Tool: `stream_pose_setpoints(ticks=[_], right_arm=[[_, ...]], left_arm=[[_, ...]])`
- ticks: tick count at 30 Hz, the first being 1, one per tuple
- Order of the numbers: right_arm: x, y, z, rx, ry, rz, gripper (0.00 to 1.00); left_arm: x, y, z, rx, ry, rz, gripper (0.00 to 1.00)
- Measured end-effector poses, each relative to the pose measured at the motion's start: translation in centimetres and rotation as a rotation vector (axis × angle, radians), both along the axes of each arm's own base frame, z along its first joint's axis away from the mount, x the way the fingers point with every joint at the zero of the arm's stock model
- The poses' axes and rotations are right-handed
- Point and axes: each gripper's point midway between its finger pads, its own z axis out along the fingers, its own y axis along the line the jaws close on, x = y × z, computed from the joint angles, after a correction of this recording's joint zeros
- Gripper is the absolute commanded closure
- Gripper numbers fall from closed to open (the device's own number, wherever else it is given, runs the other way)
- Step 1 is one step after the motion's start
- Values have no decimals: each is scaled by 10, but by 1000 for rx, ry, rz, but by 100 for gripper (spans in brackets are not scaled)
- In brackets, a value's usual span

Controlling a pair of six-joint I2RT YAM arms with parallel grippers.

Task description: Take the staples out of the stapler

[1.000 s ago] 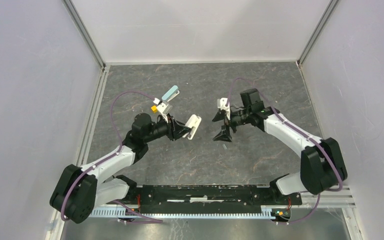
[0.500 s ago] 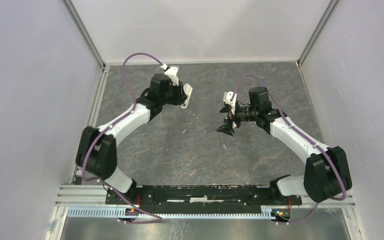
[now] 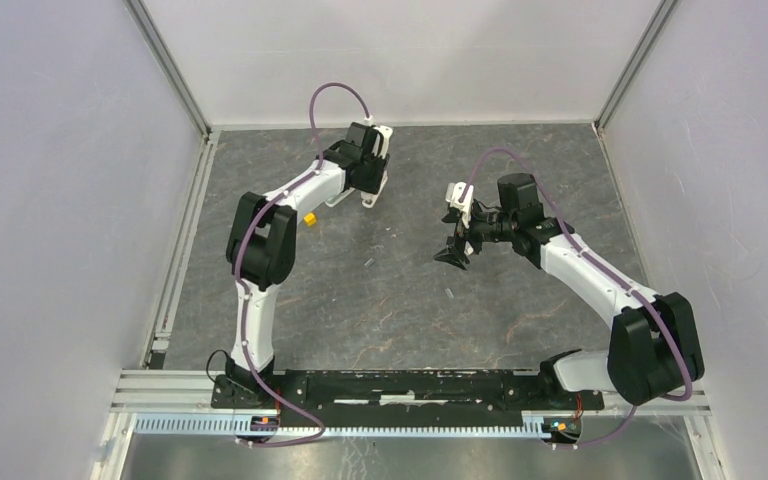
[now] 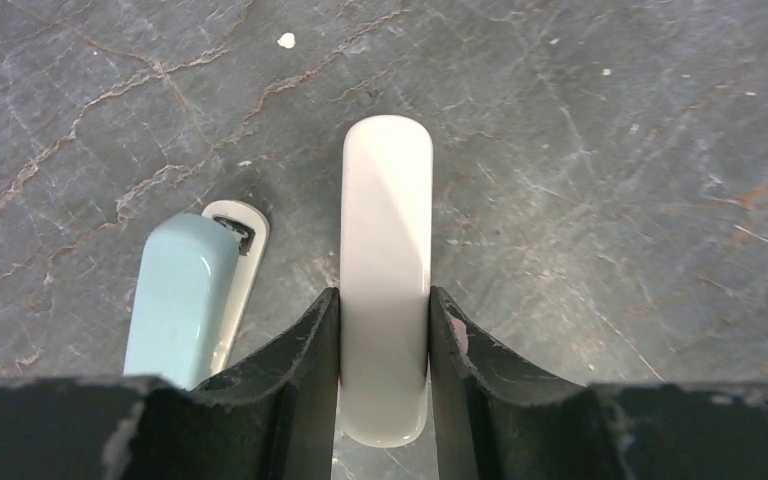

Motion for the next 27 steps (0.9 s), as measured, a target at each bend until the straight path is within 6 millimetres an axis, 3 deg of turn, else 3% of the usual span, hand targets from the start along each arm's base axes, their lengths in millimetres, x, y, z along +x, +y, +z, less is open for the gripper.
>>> stream_pose_setpoints(ticks=[9,15,18,20,23,27], right_arm=[[1,-1,-1,-7,-4,-5,2],[2,-2,-2,-13,-6,-9,2],[2,-2,-2,-13,-6,-9,2],[2,-2,-2,-13,-6,-9,2],[2,-2,-2,-14,-8,-9,2],[4,-6,-2,-13,-14,-19,2]], left_arm=[[15,5,-23,84,32,10,59],[19,3,-17,86,22,12,37],[19,-1,-8,85,5,10,35],[17,-4,4,78,-8,4,34],[10,-8,40,39,-55,-12,32],[-18,-3,118,-56,-178,-37,12]])
